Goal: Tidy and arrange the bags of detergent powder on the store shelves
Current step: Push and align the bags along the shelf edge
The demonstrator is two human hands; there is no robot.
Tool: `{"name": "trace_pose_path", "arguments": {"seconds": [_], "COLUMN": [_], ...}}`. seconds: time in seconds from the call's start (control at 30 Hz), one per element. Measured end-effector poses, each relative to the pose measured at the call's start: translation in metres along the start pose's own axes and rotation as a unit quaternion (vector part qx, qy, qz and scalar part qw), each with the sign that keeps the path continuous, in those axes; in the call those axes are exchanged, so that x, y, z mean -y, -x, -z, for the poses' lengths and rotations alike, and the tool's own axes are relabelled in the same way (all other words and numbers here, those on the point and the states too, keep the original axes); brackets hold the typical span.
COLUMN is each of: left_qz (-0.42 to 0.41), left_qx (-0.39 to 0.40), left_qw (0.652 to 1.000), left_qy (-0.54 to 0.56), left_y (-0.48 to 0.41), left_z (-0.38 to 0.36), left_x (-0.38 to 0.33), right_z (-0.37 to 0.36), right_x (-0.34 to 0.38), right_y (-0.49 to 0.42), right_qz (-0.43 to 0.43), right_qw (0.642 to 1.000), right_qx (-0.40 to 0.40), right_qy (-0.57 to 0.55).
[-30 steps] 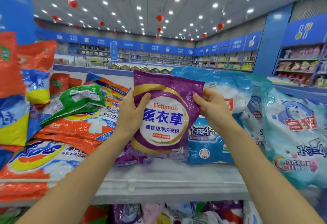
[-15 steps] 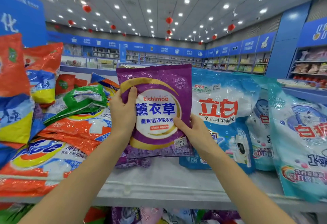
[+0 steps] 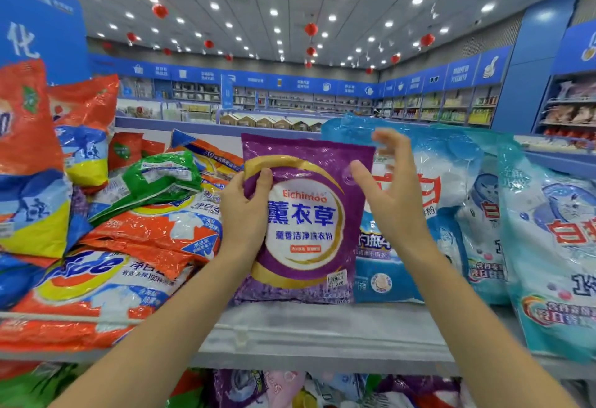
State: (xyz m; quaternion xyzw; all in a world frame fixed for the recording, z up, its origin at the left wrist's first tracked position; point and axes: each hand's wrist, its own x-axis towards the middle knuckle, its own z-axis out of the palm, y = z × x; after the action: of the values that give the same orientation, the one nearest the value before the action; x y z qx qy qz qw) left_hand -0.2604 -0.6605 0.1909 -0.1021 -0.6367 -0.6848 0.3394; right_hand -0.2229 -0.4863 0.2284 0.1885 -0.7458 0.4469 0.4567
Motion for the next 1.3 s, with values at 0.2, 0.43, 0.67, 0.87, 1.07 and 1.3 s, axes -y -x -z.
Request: {"name": "trace_pose_path", "arguments": {"seconds": [0.2,0.43,0.67,0.87,1.07,1.3], "left_qz": [-0.056,0.104,0.125,0.139,0.126,0.153], "left_qx": [0.056,0.286,0.386,0.389,0.449,0.508], "left_qw": [0.997,0.952,0.913,0.907,0.881,0.84], "left_qy": [-0.018,0.037,0.04,0.083,0.084,0.117], "left_y": [0.015,0.016,0.02,0.03,0.033,0.082], "left_z": [-0.003,0.037,0.047,0.048,0.04,-0.009], "left_x": [-0.002,0.009,0.011,0.013,0.004,-0.005], "right_z": [-0.045,-0.043,-0.037,-0.031,-0.001,0.076], "right_x": [0.036,0.049,0.049,0.044,0.046,0.028], "right_y": [-0.046,-0.052,-0.065,-0.066,-0.062,-0.04], "right_qz": [0.1,0.08,0.063,0.089,0.255,0.301], "right_qw": [0.909,0.953,0.952,0.943,0.9,0.858], "right_qx": [0.201,0.118,0.075,0.079,-0.017,-0.019], "right_qy": [0.35,0.267,0.289,0.311,0.354,0.416]}}
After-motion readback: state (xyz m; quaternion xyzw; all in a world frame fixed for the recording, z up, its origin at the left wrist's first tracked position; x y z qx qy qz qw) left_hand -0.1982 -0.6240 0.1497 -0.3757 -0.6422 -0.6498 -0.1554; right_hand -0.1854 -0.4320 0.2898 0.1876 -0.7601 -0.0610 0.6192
